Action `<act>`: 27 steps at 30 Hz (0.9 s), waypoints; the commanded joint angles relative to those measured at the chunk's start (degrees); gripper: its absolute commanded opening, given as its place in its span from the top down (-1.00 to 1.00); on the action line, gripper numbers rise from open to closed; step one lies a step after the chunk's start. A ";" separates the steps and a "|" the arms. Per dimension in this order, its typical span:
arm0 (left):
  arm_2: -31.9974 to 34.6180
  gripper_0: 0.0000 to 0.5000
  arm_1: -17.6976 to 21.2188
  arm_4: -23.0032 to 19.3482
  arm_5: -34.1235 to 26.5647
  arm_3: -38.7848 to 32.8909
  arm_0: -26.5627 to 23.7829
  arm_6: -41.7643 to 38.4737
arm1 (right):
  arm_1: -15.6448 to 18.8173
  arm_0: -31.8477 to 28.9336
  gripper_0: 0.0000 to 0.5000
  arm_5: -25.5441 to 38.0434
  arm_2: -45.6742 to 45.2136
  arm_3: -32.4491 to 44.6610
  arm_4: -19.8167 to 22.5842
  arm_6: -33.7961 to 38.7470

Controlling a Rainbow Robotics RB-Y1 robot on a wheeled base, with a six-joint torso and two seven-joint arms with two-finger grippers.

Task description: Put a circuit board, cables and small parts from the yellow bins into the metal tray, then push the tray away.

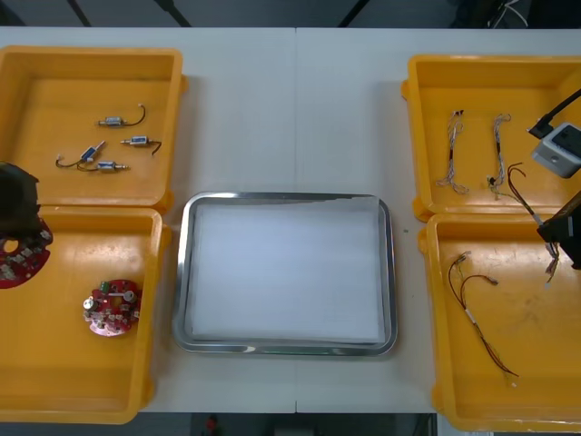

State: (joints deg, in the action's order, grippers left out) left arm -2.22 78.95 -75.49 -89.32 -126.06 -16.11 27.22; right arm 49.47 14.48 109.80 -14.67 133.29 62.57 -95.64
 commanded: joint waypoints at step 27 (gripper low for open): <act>-41.73 1.00 -24.55 25.48 0.11 -1.91 -29.33 -38.47 | 2.03 0.11 1.00 0.20 0.52 1.53 0.79 2.39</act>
State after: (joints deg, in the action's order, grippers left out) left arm -41.39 56.97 -52.89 -89.35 -126.24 -43.28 -4.88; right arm 49.55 14.47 109.82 -14.57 133.40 62.87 -95.61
